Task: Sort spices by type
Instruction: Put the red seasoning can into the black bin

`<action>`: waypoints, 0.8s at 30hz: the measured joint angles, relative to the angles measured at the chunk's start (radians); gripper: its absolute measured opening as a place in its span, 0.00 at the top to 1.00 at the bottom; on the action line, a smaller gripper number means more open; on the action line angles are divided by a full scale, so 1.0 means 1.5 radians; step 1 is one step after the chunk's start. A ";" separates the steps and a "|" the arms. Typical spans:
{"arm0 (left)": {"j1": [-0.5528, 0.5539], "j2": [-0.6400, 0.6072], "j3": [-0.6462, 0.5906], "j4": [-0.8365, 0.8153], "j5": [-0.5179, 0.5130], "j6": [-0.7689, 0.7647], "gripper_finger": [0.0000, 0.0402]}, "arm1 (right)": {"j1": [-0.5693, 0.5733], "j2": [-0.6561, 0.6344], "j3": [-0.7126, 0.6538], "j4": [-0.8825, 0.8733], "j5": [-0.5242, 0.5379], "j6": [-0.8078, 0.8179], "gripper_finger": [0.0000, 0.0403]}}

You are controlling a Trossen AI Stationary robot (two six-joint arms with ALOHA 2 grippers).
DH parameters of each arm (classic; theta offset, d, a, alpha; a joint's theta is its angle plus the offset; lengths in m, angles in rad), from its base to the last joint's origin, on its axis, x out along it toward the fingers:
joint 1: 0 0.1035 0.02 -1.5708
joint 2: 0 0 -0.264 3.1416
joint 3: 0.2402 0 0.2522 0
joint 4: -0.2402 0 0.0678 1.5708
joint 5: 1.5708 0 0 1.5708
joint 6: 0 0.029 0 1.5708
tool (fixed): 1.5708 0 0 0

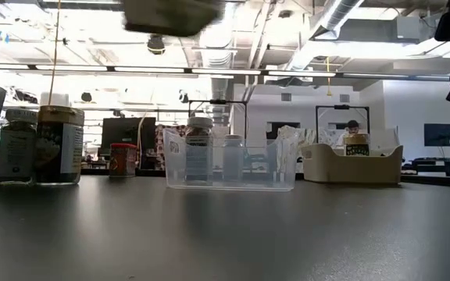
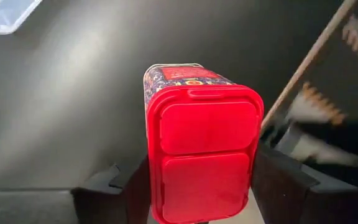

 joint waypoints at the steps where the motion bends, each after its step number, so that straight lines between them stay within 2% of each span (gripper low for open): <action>1: -0.008 -0.012 0.000 -0.027 0.000 0.020 0.47 | 0.000 0.000 0.000 0.001 0.003 0.006 0.04; 6: -0.046 -0.048 0.000 -0.165 -0.020 0.068 0.47 | -0.008 0.028 0.000 -0.001 0.033 0.005 0.04; 11: -0.085 -0.068 -0.031 -0.136 -0.028 0.141 0.47 | -0.034 0.067 0.000 0.000 0.033 0.004 0.04; 15: -0.123 -0.068 -0.056 -0.165 -0.023 0.186 0.47 | -0.056 0.095 0.000 0.004 0.033 0.058 0.04; 19: -0.159 -0.067 -0.084 -0.154 -0.021 0.191 0.47 | -0.077 0.115 0.000 0.044 0.033 0.094 0.04; 24: -0.183 -0.072 -0.117 -0.127 0.017 0.195 0.47 | -0.103 0.133 0.000 0.116 0.033 0.099 0.04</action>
